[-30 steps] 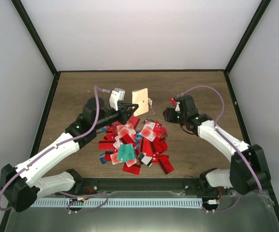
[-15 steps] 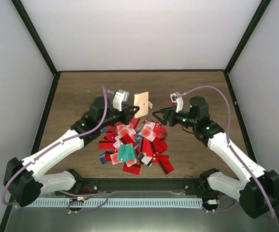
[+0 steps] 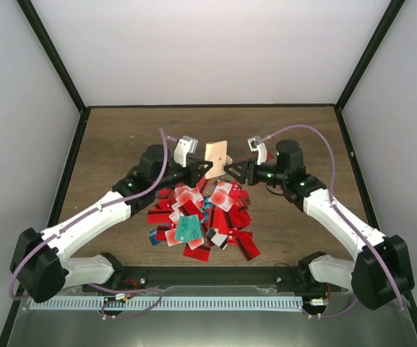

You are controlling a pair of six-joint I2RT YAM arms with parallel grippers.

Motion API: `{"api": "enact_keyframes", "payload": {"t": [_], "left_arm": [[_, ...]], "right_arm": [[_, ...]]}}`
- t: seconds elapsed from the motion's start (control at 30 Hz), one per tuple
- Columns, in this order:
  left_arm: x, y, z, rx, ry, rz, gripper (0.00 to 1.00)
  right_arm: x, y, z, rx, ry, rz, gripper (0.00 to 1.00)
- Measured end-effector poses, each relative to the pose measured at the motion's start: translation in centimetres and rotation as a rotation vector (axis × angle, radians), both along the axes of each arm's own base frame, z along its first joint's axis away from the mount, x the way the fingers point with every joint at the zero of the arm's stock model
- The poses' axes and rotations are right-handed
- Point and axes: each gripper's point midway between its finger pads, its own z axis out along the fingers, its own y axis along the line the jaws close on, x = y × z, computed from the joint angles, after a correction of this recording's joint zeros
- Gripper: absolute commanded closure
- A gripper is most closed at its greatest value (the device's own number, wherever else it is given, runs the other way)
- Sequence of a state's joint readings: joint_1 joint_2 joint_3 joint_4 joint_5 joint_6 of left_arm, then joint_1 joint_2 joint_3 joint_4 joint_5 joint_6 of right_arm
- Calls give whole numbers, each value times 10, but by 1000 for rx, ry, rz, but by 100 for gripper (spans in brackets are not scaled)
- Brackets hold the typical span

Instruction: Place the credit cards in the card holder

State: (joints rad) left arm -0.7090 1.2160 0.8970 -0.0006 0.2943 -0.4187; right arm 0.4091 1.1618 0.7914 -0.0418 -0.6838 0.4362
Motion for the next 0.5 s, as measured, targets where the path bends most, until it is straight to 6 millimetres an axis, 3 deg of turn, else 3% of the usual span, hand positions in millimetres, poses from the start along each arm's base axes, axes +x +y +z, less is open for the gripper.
{"api": "enact_keyframes", "payload": {"t": [0.5], "left_arm": [[12, -12, -32, 46, 51, -7, 96]], "right_arm": [[20, -2, -9, -33, -9, -61, 80]]}}
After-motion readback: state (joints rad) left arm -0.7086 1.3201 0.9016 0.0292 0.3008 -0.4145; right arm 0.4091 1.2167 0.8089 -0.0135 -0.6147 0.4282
